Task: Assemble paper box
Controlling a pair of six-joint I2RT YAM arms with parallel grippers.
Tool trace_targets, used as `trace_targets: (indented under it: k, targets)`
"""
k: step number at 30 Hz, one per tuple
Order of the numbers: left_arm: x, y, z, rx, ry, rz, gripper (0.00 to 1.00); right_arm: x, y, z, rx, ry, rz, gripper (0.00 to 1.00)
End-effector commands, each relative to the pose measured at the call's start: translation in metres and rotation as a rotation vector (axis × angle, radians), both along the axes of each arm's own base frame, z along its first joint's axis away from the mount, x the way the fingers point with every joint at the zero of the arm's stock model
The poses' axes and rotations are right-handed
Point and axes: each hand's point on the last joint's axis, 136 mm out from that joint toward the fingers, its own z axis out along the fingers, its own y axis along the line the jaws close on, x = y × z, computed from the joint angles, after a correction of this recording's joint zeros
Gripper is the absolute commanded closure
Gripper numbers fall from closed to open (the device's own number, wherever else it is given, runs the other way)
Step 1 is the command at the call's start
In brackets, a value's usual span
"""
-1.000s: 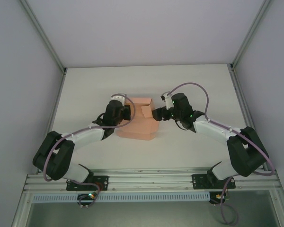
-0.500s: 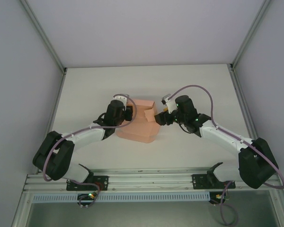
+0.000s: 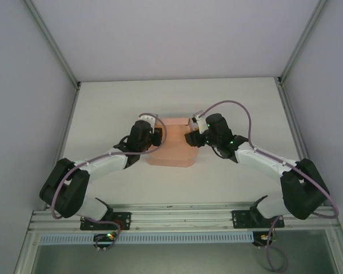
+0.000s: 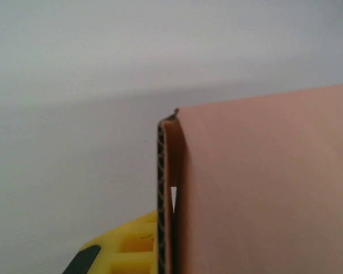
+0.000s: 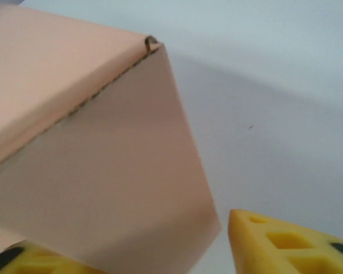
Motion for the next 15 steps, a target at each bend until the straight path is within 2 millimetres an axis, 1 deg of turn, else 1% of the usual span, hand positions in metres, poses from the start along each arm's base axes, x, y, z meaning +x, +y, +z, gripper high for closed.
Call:
trace_targets:
  k: [1, 2, 3, 6, 8, 9, 11, 13, 15]
  targets:
    - [-0.002, -0.013, 0.014, -0.001, -0.025, -0.035, 1.00, 0.033, -0.005, 0.026, -0.016, -0.149, -0.189, 0.56]
    - [-0.003, -0.015, 0.015, -0.001, -0.026, -0.035, 1.00, 0.036, -0.003, 0.026, -0.026, -0.162, -0.211, 0.57]
    - [-0.003, -0.016, 0.015, 0.000, -0.026, -0.036, 1.00, 0.039, -0.001, 0.024, -0.036, -0.167, -0.230, 0.61]
    - [-0.001, -0.017, 0.017, -0.004, -0.019, 0.001, 1.00, 0.047, -0.008, 0.020, -0.065, -0.181, -0.375, 0.83]
    - [0.001, -0.015, 0.018, -0.007, -0.001, 0.042, 1.00, 0.051, -0.021, 0.014, -0.084, -0.175, -0.513, 0.98]
    - [0.001, -0.017, 0.020, -0.017, 0.006, 0.055, 1.00, 0.053, -0.029, 0.010, -0.106, -0.172, -0.581, 1.00]
    - [0.002, -0.015, 0.019, -0.025, 0.028, 0.103, 1.00, 0.054, -0.047, 0.003, -0.156, -0.178, -0.719, 1.00]
    - [0.004, -0.008, 0.016, -0.026, 0.059, 0.171, 1.00, 0.053, -0.059, -0.002, -0.182, -0.180, -0.801, 1.00]
    - [0.006, -0.003, 0.014, -0.023, 0.077, 0.214, 1.00, 0.054, -0.064, -0.002, -0.210, -0.192, -0.830, 1.00]
